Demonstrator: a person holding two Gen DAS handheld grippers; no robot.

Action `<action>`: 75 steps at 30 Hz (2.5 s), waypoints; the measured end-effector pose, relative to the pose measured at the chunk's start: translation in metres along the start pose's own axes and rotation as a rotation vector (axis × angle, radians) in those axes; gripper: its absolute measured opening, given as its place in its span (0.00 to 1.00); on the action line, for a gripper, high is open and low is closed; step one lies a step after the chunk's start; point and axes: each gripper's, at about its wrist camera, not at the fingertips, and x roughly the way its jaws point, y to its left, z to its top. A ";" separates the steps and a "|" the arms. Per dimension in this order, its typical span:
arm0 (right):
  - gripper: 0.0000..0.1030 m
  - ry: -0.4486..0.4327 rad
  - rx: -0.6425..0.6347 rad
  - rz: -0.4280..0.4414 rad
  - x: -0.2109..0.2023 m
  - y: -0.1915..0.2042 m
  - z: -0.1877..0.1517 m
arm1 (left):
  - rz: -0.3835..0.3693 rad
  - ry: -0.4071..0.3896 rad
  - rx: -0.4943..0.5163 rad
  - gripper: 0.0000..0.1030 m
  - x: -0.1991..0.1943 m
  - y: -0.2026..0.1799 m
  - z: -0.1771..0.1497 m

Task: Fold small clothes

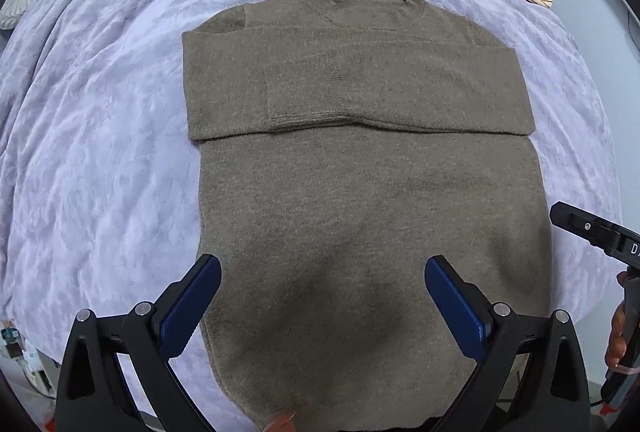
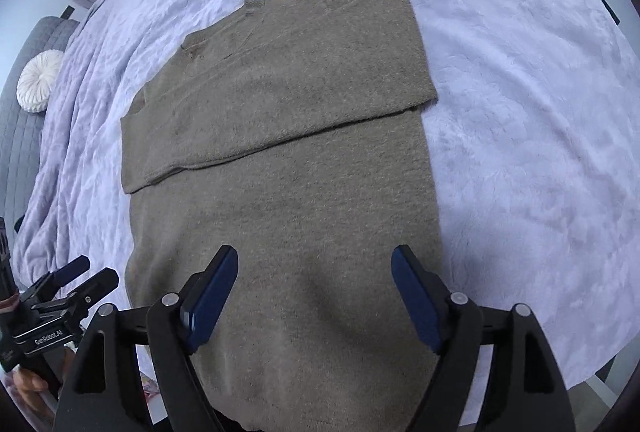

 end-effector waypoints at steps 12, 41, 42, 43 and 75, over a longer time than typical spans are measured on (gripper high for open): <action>0.79 0.021 0.025 -0.055 0.012 0.028 -0.057 | -0.029 0.074 -0.077 0.99 0.028 0.065 -0.040; 0.79 0.217 -0.033 -0.016 0.021 -0.043 -0.065 | -0.057 0.176 -0.197 0.99 0.061 0.065 -0.081; 0.79 0.236 -0.025 0.008 0.024 -0.049 -0.070 | -0.083 0.198 -0.201 0.99 0.065 0.067 -0.089; 0.79 0.257 -0.015 0.037 0.026 -0.056 -0.076 | -0.111 0.224 -0.203 0.99 0.070 0.069 -0.097; 0.10 0.048 0.296 0.727 -0.020 -0.056 -0.045 | -0.554 0.005 -0.210 0.11 -0.003 0.083 -0.030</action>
